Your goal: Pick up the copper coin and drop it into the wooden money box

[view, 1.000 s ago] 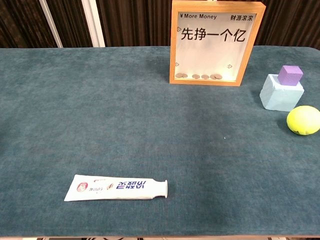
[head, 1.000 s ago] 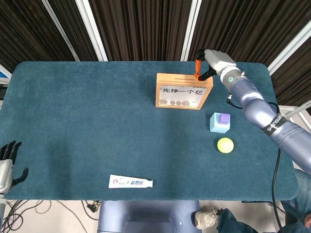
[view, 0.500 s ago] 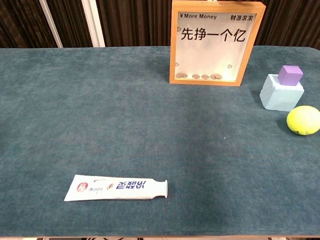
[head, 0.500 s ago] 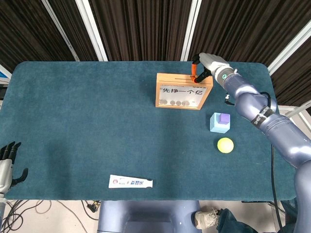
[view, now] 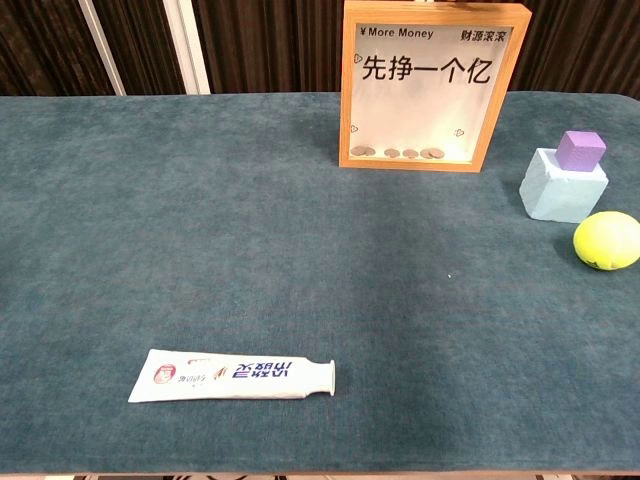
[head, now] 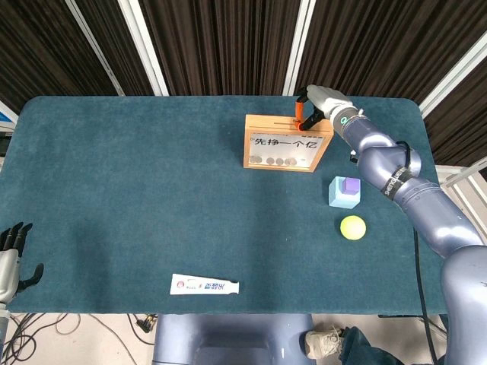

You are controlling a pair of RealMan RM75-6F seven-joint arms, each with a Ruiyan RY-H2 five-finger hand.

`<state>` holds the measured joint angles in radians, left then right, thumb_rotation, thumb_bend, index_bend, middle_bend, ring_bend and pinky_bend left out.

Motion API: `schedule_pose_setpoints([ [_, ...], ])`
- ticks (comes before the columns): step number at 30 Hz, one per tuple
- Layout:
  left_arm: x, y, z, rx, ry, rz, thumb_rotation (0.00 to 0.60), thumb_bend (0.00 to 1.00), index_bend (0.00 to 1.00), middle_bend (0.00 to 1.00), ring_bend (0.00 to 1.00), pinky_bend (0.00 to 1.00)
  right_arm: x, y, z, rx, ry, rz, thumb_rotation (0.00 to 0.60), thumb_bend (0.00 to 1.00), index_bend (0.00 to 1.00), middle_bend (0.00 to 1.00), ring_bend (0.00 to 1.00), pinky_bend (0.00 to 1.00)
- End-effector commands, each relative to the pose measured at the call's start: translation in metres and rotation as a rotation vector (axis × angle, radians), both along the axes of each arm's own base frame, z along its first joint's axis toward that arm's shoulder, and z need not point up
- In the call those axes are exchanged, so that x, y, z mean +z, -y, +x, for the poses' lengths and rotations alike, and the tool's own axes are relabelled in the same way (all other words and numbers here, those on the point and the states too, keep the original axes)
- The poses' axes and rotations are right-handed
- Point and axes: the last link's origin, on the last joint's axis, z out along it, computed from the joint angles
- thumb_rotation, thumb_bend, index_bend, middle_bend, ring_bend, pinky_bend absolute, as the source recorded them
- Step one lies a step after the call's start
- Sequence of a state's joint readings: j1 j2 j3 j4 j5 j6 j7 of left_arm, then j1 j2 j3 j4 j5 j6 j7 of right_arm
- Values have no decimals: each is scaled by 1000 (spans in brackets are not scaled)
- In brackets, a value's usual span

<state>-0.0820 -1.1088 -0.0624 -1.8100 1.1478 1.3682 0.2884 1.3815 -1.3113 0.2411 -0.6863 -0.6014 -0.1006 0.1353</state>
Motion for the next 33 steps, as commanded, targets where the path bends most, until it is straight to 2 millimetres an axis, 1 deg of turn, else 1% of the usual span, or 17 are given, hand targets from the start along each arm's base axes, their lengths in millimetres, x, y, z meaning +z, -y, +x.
schedule_pose_setpoints([
  [1, 0, 0, 0, 2, 2, 0, 600, 367, 75, 2, 0, 40, -1, 2, 0, 0, -10, -4, 600, 578, 677, 130, 49, 0],
  [13, 0, 0, 0, 6, -1, -2, 600, 367, 75, 2, 0, 40, -3, 4, 4, -7, -13, 0, 600, 577, 677, 128, 41, 0],
  [21, 0, -1, 0, 6, 0, -2, 600, 368, 75, 2, 0, 40, -7, 3, 3, -16, -19, 12, 600, 577, 647, 121, 31, 0],
  [33, 0, -1, -1, 6, 0, -3, 600, 367, 75, 2, 0, 40, -4, 3, 4, -19, -10, 9, 600, 578, 635, 116, 22, 0],
])
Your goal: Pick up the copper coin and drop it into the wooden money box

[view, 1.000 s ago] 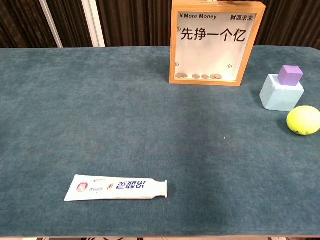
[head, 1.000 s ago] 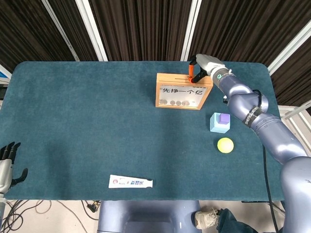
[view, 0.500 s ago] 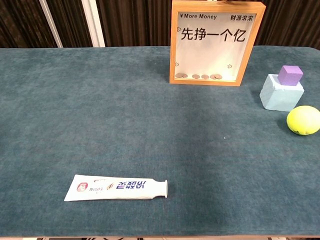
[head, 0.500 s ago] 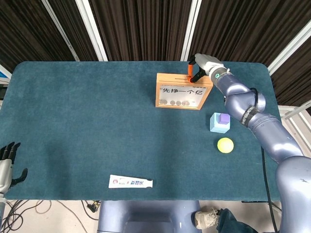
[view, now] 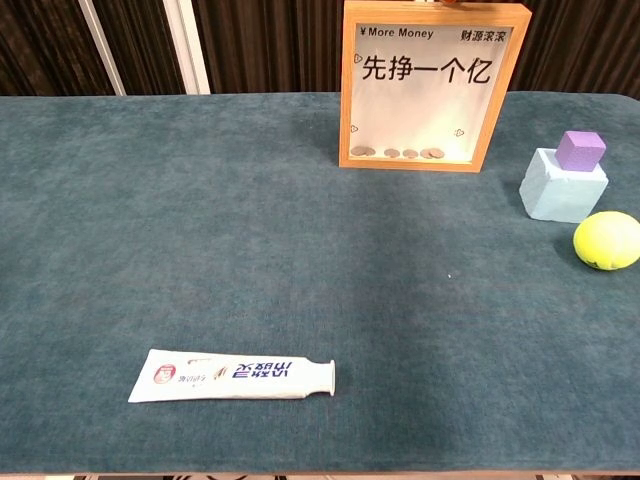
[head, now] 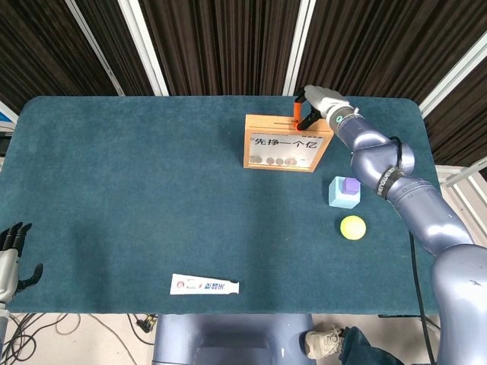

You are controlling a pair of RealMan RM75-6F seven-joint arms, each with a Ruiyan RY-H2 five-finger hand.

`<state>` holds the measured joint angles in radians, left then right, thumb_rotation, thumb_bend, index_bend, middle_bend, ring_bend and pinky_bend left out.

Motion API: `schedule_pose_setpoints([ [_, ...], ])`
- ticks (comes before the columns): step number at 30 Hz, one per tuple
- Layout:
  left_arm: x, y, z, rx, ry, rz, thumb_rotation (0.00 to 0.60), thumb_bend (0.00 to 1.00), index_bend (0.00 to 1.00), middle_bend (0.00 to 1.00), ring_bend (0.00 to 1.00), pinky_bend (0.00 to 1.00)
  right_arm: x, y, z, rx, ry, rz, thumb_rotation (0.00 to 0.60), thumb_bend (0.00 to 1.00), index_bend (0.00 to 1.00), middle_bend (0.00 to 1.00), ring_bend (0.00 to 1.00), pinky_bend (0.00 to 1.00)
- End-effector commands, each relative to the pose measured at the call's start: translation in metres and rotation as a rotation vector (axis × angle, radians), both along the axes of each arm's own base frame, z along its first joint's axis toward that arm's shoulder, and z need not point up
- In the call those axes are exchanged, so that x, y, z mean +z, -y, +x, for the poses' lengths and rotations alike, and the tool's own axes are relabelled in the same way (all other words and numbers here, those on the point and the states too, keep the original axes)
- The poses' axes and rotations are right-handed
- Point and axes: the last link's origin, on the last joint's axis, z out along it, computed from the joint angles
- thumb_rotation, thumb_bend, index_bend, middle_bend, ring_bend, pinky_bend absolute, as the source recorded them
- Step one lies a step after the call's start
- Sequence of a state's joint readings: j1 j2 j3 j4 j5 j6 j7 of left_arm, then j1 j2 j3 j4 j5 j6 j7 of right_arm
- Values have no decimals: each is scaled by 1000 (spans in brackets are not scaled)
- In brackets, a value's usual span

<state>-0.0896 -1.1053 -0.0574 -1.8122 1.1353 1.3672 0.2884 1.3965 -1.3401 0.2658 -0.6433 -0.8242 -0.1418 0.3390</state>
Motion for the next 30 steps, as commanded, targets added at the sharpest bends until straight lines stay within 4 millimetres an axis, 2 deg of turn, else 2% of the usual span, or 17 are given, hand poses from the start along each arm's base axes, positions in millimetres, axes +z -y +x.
schedule_pose_setpoints([
  [1, 0, 0, 0, -1, 0, 0, 600, 367, 75, 2, 0, 40, 1, 0, 0, -2, -1, 0, 600, 577, 632, 115, 21, 0],
  [30, 0, 0, 0, 4, 2, -1, 600, 367, 75, 2, 0, 40, -2, -2, -2, -12, -10, 22, 600, 577, 531, 77, 0, 0],
])
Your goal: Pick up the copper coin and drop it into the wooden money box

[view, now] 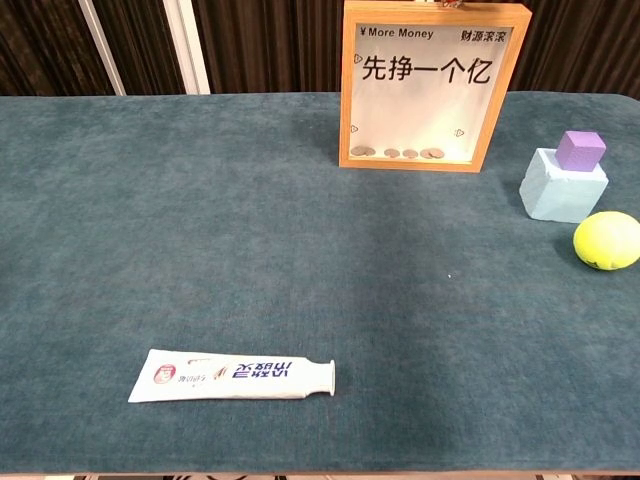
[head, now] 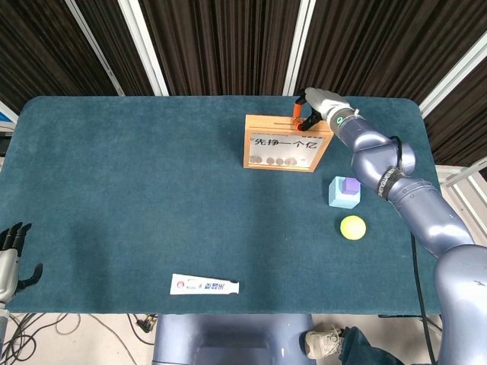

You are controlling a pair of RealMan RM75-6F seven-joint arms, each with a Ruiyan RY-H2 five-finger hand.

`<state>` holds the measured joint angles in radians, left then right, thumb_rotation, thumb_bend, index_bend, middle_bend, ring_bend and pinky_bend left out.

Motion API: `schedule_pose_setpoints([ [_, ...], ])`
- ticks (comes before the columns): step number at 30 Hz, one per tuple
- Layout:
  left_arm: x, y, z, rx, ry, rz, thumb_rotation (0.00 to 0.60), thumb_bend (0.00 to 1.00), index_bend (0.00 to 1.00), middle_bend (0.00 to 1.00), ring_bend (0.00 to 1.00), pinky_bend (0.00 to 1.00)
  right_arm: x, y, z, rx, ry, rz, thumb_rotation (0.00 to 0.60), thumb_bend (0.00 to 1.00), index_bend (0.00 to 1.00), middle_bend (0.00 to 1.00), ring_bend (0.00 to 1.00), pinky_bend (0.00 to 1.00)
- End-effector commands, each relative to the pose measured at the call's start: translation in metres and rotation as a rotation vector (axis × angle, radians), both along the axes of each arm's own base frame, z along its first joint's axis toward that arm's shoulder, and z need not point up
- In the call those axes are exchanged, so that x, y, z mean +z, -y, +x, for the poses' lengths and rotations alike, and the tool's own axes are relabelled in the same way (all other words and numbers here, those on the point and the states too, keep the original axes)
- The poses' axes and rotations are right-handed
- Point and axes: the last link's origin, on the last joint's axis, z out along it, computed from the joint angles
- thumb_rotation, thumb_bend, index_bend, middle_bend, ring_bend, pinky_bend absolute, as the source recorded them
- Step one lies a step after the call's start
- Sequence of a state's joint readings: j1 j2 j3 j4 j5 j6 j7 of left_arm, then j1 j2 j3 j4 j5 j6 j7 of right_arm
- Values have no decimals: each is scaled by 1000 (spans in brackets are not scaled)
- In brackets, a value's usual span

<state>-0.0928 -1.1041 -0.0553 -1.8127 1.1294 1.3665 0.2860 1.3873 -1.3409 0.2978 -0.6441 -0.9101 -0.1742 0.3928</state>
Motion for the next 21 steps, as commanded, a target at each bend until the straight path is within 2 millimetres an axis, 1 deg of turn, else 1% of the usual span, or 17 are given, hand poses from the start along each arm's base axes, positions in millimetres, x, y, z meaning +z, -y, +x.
schedule_pose_setpoints([
  [1, 0, 0, 0, 0, -1, -1, 600, 367, 75, 2, 0, 40, 0, -1, 0, -1, -3, 8, 600, 577, 520, 73, 0, 0],
  [21, 0, 0, -1, 7, -3, -4, 600, 367, 75, 2, 0, 40, 5, -6, -1, 7, 7, 28, 600, 578, 407, 50, 0, 0],
])
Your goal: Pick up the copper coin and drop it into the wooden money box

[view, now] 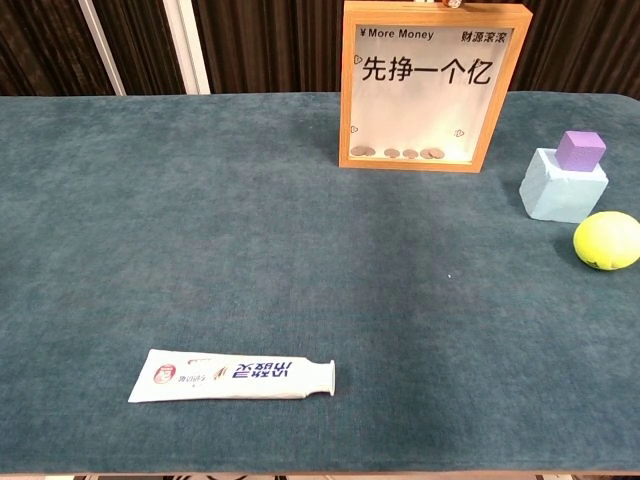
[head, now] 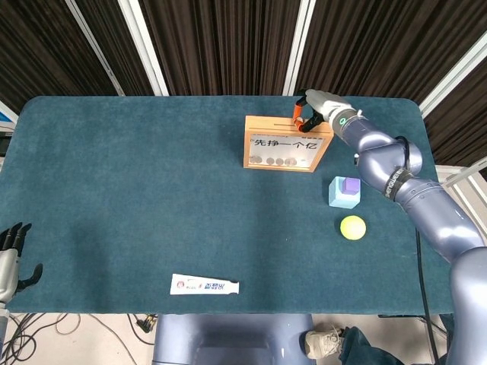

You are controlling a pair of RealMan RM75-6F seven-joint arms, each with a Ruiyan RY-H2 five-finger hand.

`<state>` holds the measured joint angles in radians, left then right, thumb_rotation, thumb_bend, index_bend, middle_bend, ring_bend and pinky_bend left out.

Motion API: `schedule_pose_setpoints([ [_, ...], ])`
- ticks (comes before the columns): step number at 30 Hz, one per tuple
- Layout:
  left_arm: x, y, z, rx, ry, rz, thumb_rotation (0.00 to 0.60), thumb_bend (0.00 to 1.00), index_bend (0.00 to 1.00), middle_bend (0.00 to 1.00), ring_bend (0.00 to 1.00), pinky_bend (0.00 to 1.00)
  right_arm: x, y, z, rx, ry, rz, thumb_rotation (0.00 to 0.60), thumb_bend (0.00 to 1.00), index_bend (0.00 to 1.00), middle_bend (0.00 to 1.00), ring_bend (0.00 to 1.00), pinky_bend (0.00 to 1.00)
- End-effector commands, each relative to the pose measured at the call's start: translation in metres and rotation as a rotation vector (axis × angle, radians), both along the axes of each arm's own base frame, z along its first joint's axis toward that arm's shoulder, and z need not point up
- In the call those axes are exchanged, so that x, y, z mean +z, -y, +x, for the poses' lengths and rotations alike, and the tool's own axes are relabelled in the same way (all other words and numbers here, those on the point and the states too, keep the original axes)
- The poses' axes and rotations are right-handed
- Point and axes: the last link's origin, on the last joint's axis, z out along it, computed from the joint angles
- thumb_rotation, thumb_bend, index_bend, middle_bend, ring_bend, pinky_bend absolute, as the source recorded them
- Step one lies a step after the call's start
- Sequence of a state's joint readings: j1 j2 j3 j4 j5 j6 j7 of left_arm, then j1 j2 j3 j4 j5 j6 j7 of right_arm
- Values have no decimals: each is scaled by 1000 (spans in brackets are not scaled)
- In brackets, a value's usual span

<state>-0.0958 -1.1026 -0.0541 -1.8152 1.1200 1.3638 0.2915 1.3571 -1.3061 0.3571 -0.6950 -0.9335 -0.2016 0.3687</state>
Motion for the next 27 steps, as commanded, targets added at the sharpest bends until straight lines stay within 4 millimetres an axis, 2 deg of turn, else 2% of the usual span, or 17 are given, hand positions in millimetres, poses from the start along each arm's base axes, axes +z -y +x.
schedule_pose_setpoints([
  [1, 0, 0, 0, 1, 0, -1, 600, 367, 75, 2, 0, 40, 0, 0, 0, 0, 0, 2, 600, 578, 392, 49, 0, 0],
  [8, 0, 0, 0, 2, -2, -4, 600, 367, 75, 2, 0, 41, 1, -1, 1, 4, 8, 4, 600, 578, 348, 44, 0, 0],
  [27, -1, 0, -1, 12, -4, -15, 600, 368, 75, 2, 0, 57, 3, -2, 2, 17, 31, -12, 600, 578, 339, 42, 0, 0],
])
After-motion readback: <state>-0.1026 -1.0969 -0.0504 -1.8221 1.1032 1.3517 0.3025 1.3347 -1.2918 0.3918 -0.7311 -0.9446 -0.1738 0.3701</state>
